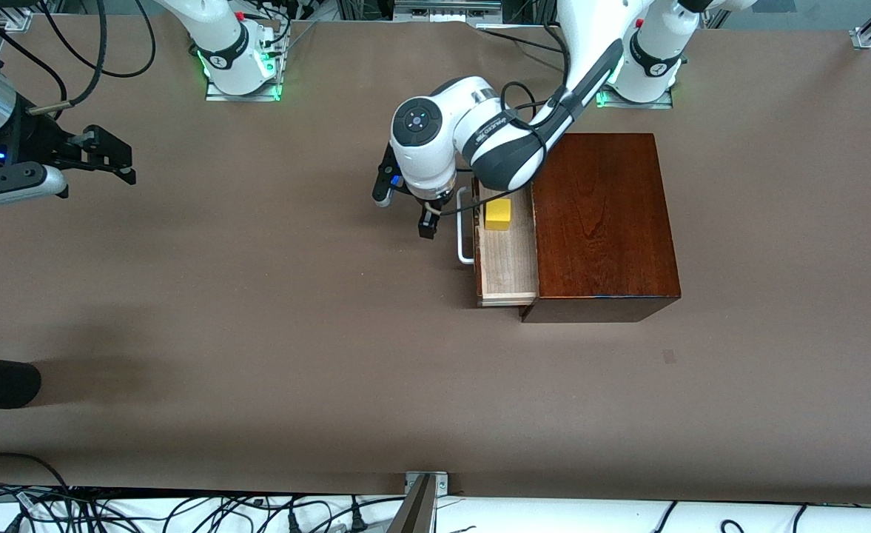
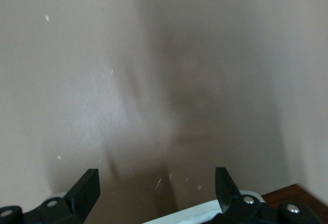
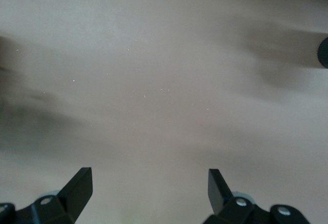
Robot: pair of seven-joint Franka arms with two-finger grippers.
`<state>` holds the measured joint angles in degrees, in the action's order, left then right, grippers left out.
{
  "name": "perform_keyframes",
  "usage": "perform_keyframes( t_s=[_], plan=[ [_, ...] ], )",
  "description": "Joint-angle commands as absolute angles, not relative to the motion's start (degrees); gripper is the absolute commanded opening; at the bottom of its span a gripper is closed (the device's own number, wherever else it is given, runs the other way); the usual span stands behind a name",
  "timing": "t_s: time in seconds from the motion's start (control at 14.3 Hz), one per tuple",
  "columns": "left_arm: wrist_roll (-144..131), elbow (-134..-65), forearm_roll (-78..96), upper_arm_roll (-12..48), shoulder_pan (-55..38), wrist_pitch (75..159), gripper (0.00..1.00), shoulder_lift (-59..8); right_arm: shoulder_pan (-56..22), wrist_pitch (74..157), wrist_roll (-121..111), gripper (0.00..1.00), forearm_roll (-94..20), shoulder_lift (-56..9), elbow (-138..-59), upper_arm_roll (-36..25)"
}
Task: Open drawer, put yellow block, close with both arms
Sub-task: 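Reach the left gripper to the drawer front beside the handle, then push the drawer shut into the box with the left gripper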
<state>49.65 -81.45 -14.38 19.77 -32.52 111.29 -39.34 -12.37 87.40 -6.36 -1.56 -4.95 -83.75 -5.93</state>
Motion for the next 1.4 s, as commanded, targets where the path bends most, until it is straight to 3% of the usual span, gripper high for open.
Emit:
perform_keyframes(
  t_s=[0.0, 0.63, 1.33],
  plan=[
    [51.24, -81.38, -17.84, 19.34, -32.61, 110.04, 1.0, -40.17, -12.13, 87.45, -5.62, 1.0, -0.79, -4.57, -83.76, -5.89],
    [50.98, -81.3, -22.32, 18.11, -31.82, 93.88, 1.0, -37.71, -12.04, 87.45, -5.01, 1.0, -0.97, -4.75, -83.67, -5.89],
    [50.89, -81.21, -22.59, 15.38, -31.9, 92.55, 1.0, -36.13, -12.13, 87.54, -4.92, 1.0, -1.49, -4.66, -83.67, -5.89]
  ],
)
